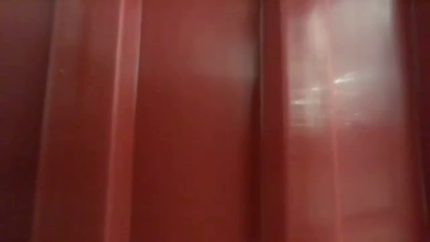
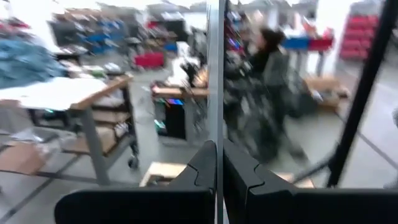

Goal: Sort blocks
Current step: Assemble the bin divider into the red bin

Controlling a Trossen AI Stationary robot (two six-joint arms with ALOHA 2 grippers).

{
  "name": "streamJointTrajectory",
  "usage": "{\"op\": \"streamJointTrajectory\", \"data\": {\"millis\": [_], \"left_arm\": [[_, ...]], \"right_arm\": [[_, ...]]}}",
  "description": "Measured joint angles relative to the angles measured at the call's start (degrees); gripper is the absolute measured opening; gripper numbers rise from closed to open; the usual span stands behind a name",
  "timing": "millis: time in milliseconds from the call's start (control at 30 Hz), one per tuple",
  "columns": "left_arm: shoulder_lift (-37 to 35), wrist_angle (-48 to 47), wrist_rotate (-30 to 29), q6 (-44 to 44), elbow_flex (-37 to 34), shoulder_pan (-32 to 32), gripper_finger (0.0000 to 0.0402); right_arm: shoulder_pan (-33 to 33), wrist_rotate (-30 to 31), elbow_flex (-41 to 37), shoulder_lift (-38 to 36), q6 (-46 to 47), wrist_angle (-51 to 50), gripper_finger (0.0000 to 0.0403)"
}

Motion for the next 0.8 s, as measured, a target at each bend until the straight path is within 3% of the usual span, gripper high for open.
{"op": "streamJointTrajectory", "data": {"millis": [100, 200, 533, 800], "left_arm": [[-1.7, 1.0, -3.6, -0.5, 0.0, 0.0, 0.0], [-2.4, 1.3, -5.3, -1.1, 0.0, 0.0, 0.0], [-2.4, 1.0, -5.5, -0.9, 0.0, 0.0, 0.0], [-2.2, 1.0, -5.6, -0.4, 0.0, 0.0, 0.0]], "right_arm": [[-5.0, -9.1, -5.9, 5.0, -6.4, 16.2, 0.0], [-12.4, -16.0, -6.0, 10.8, -13.1, 22.6, 0.0], [-34.6, -36.5, 8.9, 29.0, -36.9, 15.7, 0.0], [-38.8, -37.1, 24.5, 40.5, -49.1, 0.5, 0.0]]}}
